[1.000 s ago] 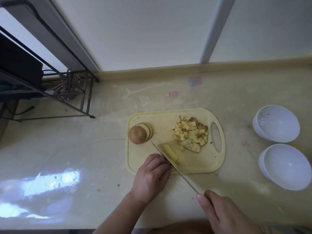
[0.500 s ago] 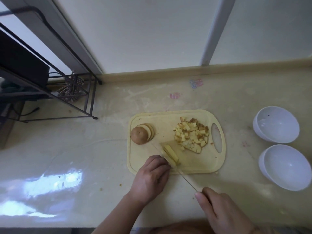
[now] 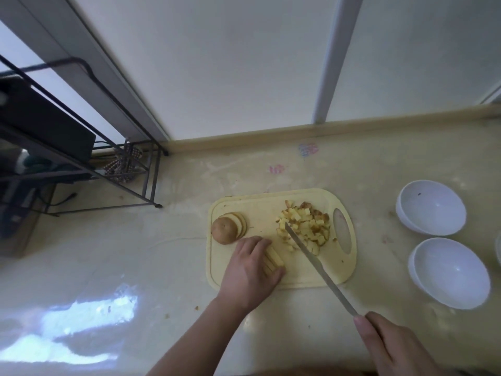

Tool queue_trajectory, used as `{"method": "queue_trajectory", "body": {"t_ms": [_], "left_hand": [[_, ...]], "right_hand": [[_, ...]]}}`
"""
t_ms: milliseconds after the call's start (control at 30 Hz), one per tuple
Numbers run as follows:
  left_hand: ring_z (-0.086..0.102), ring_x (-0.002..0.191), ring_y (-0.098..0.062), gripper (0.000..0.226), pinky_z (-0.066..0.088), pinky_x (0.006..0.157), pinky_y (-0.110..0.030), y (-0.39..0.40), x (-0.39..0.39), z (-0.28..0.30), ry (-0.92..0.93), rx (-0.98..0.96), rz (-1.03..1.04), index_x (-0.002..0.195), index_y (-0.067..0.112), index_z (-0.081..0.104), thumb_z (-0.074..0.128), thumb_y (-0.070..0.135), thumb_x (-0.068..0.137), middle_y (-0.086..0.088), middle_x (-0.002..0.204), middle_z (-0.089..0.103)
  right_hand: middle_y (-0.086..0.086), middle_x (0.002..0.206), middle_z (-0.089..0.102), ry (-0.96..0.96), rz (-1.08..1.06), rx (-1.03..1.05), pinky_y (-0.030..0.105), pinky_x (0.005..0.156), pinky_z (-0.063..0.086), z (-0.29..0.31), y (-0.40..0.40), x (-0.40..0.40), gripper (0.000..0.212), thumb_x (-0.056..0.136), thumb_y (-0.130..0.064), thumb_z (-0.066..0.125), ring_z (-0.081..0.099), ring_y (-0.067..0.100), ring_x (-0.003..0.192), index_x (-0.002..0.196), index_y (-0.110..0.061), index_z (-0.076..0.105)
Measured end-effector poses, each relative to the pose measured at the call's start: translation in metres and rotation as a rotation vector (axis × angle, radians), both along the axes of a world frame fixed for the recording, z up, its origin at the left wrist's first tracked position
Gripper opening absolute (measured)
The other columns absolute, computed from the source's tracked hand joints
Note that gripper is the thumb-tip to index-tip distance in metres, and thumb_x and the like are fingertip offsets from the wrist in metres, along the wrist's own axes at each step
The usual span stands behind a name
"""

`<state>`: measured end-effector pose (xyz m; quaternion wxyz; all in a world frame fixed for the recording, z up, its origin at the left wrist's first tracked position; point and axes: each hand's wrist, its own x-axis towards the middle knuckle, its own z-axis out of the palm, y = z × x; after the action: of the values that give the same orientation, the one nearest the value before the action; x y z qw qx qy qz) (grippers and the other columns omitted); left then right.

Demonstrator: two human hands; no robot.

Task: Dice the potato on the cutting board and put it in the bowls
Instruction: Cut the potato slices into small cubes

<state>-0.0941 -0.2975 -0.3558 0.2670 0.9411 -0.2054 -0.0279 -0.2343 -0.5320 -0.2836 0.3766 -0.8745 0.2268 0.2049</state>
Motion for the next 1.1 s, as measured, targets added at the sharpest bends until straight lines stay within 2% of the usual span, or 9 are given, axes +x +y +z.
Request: {"method": "queue_trajectory", "body": {"t_ms": [167, 300, 500, 767, 867, 933, 1000, 1033, 1100], "left_hand": [[0.061, 0.105, -0.022, 0.060, 0.053, 0.092, -0.033, -0.008, 0.001, 0.005, -0.067, 0.068, -0.051, 0.118, 0.012, 0.068, 0.066, 0.055, 0.077, -0.003, 0.111, 0.068], [0.063, 0.103, -0.024, 0.060, 0.054, 0.090, -0.033, -0.013, 0.001, 0.003, -0.054, 0.057, -0.028, 0.118, 0.010, 0.067, 0.084, 0.042, 0.071, -0.005, 0.109, 0.070], [0.059, 0.106, -0.025, 0.054, 0.051, 0.095, -0.041, -0.026, -0.002, -0.004, -0.083, 0.038, 0.026, 0.115, 0.014, 0.067, 0.065, 0.051, 0.075, 0.001, 0.110, 0.068], [0.058, 0.108, -0.025, 0.042, 0.047, 0.092, -0.041, -0.010, -0.014, -0.014, -0.124, 0.049, -0.013, 0.110, 0.020, 0.070, 0.068, 0.048, 0.078, 0.003, 0.120, 0.065], [0.053, 0.123, -0.025, 0.050, 0.047, 0.104, -0.043, -0.005, -0.016, -0.012, -0.049, -0.057, -0.056, 0.122, 0.016, 0.066, 0.071, 0.047, 0.082, -0.002, 0.134, 0.060], [0.048, 0.131, -0.021, 0.048, 0.040, 0.110, -0.039, 0.001, -0.023, -0.002, -0.047, -0.233, 0.012, 0.127, 0.015, 0.063, 0.068, 0.041, 0.087, 0.000, 0.139, 0.055], [0.052, 0.124, -0.017, 0.030, 0.043, 0.105, -0.037, 0.006, -0.025, 0.016, -0.201, -0.434, 0.135, 0.117, 0.015, 0.066, 0.065, 0.027, 0.090, 0.003, 0.127, 0.058], [0.054, 0.118, -0.015, 0.022, 0.044, 0.101, -0.037, 0.007, -0.024, 0.027, -0.299, -0.486, 0.168, 0.110, 0.015, 0.066, 0.064, 0.021, 0.089, 0.004, 0.120, 0.060], [0.058, 0.109, -0.013, 0.017, 0.044, 0.095, -0.034, 0.006, -0.016, 0.049, -0.363, -0.494, 0.084, 0.104, 0.015, 0.066, 0.065, 0.018, 0.087, 0.003, 0.109, 0.064]], "right_hand": [[-0.004, 0.056, 0.059, -0.020, -0.040, 0.009, 0.027, 0.065, 0.041, -0.004, -0.002, -0.003, 0.041, 0.099, -0.041, 0.049, 0.058, 0.009, 0.063, 0.066, -0.016, 0.046], [-0.015, 0.055, 0.060, -0.008, -0.020, 0.009, 0.029, 0.064, 0.039, -0.006, 0.000, -0.004, 0.040, 0.099, -0.044, 0.047, 0.058, 0.004, 0.063, 0.068, -0.018, 0.045], [-0.016, 0.058, 0.058, -0.015, -0.016, 0.008, 0.029, 0.064, 0.041, -0.007, -0.003, -0.006, 0.041, 0.100, -0.043, 0.047, 0.057, 0.002, 0.067, 0.068, -0.018, 0.042], [-0.026, 0.061, 0.060, -0.030, 0.051, 0.032, 0.026, 0.068, 0.042, 0.004, -0.002, -0.003, 0.040, 0.099, -0.050, 0.040, 0.057, 0.002, 0.066, 0.068, -0.024, 0.040], [-0.026, 0.062, 0.061, 0.003, 0.093, -0.002, 0.026, 0.071, 0.045, 0.011, 0.003, 0.002, 0.041, 0.097, -0.058, 0.035, 0.058, 0.008, 0.064, 0.070, -0.029, 0.039], [-0.008, 0.059, 0.059, 0.009, 0.147, -0.113, 0.029, 0.073, 0.048, 0.010, 0.003, 0.003, 0.057, 0.078, -0.082, 0.011, 0.058, 0.013, 0.068, 0.072, -0.031, 0.036], [-0.006, 0.062, 0.053, -0.053, 0.226, -0.317, 0.030, 0.066, 0.047, 0.002, 0.002, -0.001, 0.079, 0.058, -0.090, -0.022, 0.061, 0.015, 0.069, 0.074, -0.033, 0.030], [-0.005, 0.058, 0.051, -0.105, 0.268, -0.384, 0.030, 0.059, 0.044, -0.006, 0.001, -0.003, 0.082, 0.059, -0.090, -0.028, 0.065, 0.017, 0.065, 0.074, -0.034, 0.029], [0.001, 0.041, 0.049, -0.191, 0.376, -0.455, 0.030, 0.040, 0.030, -0.014, -0.002, -0.003, 0.073, 0.084, -0.084, -0.011, 0.061, 0.020, 0.038, 0.069, -0.033, 0.040]]}}
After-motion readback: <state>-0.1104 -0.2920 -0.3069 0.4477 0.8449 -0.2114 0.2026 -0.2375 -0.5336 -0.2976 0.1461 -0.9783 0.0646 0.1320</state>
